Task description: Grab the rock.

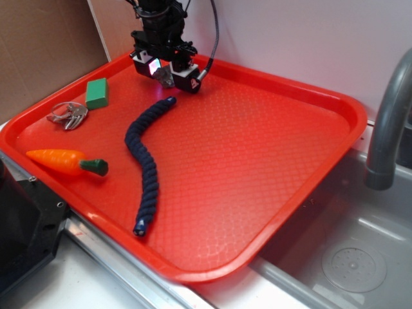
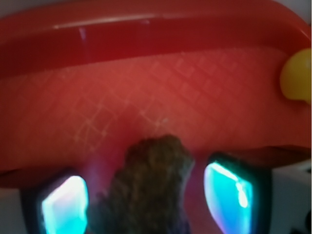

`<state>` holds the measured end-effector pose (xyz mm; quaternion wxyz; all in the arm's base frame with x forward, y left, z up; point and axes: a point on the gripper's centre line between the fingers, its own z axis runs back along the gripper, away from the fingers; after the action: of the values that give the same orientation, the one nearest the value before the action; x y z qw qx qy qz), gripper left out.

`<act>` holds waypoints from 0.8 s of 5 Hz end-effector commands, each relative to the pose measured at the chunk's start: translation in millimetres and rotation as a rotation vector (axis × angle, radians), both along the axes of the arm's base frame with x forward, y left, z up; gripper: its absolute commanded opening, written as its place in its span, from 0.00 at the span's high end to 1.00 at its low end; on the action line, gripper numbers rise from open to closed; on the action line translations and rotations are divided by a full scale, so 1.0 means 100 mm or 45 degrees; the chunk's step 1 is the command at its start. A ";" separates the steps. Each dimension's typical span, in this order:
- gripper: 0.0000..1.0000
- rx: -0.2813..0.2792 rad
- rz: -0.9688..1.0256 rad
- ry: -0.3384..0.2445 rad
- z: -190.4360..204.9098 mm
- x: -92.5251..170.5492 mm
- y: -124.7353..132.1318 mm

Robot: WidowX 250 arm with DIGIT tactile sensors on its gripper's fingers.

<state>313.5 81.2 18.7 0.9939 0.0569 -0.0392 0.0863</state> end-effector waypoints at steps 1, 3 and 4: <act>1.00 0.017 -0.017 -0.012 0.07 0.00 -0.02; 1.00 0.082 -0.085 -0.053 0.64 -0.29 -0.14; 1.00 -0.009 -0.125 -0.202 1.12 -0.72 -0.37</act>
<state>238.7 39.2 117.6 0.9935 0.0436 -0.0916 0.0508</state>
